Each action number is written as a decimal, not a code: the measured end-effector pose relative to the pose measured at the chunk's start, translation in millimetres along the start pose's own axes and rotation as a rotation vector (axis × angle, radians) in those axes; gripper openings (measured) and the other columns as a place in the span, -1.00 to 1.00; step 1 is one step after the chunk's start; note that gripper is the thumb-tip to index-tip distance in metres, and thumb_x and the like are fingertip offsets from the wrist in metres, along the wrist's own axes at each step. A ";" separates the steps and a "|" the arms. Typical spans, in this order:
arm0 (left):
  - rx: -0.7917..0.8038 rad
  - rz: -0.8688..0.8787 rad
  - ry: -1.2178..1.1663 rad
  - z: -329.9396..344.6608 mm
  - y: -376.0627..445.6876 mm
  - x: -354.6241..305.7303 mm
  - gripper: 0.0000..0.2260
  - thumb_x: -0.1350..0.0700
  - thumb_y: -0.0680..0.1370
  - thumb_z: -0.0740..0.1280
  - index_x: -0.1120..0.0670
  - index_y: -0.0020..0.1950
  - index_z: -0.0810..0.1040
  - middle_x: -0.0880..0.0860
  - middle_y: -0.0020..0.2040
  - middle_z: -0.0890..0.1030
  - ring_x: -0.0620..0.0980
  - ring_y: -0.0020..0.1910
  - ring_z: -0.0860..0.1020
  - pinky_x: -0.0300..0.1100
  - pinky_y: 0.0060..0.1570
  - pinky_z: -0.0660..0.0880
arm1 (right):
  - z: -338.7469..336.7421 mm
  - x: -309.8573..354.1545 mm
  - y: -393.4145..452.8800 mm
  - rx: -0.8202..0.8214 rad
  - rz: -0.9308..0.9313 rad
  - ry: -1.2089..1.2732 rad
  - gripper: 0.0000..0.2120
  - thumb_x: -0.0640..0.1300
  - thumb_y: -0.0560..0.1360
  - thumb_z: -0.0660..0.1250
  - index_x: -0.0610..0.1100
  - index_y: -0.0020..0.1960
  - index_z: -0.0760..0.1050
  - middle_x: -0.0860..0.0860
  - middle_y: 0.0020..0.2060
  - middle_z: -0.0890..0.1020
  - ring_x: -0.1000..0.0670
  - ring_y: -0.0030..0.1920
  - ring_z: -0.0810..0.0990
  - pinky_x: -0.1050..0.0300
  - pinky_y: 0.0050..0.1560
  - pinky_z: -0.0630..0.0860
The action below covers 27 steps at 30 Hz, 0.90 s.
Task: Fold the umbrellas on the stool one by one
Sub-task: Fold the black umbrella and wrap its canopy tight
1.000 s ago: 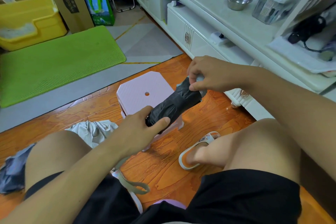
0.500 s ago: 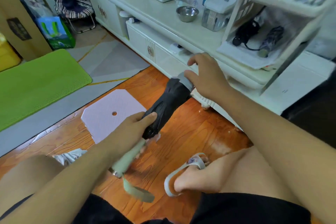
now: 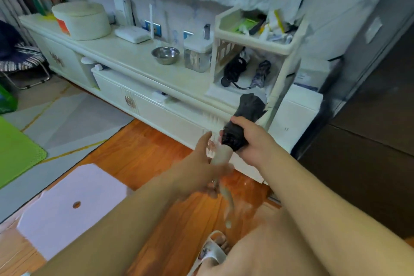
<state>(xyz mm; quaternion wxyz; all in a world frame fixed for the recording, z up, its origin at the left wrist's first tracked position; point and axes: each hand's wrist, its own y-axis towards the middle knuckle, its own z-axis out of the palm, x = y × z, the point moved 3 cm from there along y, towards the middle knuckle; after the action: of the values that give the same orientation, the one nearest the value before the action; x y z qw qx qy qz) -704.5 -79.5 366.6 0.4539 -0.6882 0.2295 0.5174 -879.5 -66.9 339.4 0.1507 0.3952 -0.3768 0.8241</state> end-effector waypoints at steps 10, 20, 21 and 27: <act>-0.140 -0.093 0.027 -28.4 64.9 -19.1 -0.72 0.02 0.59 0.32 0.21 0.14 0.57 0.07 -0.21 0.54 0.01 -0.28 0.49 -0.09 -0.16 0.47 | 36.1 37.6 82.4 -0.019 -0.058 -0.116 -0.52 -0.16 0.50 0.48 -0.21 0.35 0.41 -0.20 0.03 0.60 -0.18 -0.10 0.60 -0.06 -0.16 0.62; -0.258 0.104 0.050 -34.3 207.9 -49.3 -0.65 -0.09 0.67 0.21 0.20 0.16 0.49 0.08 -0.19 0.49 0.00 -0.29 0.45 -0.06 -0.22 0.50 | -22.6 113.9 126.5 0.103 -0.232 -0.562 -0.43 0.05 0.63 0.33 0.04 0.59 0.23 0.06 0.39 0.45 -0.06 0.32 0.50 -0.05 0.40 0.44; -0.273 0.100 0.042 -29.8 227.5 -56.6 -0.66 -0.08 0.67 0.21 0.20 0.16 0.48 0.09 -0.17 0.50 0.01 -0.27 0.45 -0.05 -0.19 0.49 | -29.4 116.8 128.4 0.078 -0.270 -0.577 -0.43 0.01 0.64 0.33 0.03 0.59 0.24 0.05 0.38 0.46 -0.06 0.29 0.52 -0.04 0.37 0.47; -0.451 0.168 0.546 -21.4 325.1 -94.1 -0.64 -0.08 0.70 0.17 0.19 0.32 0.33 0.18 0.12 0.53 0.22 0.11 0.53 -0.01 0.01 0.41 | -37.6 119.5 141.2 -0.005 -0.400 -0.741 -0.58 -0.13 0.64 0.29 0.01 0.48 0.38 0.06 0.18 0.57 -0.02 0.14 0.60 0.00 0.22 0.59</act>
<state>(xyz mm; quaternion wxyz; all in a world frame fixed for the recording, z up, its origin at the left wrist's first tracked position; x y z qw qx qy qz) -982.9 -269.3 328.4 0.1687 -0.8625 0.2779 0.3877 -1053.7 -139.7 344.7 0.1630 0.7299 -0.3232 0.5799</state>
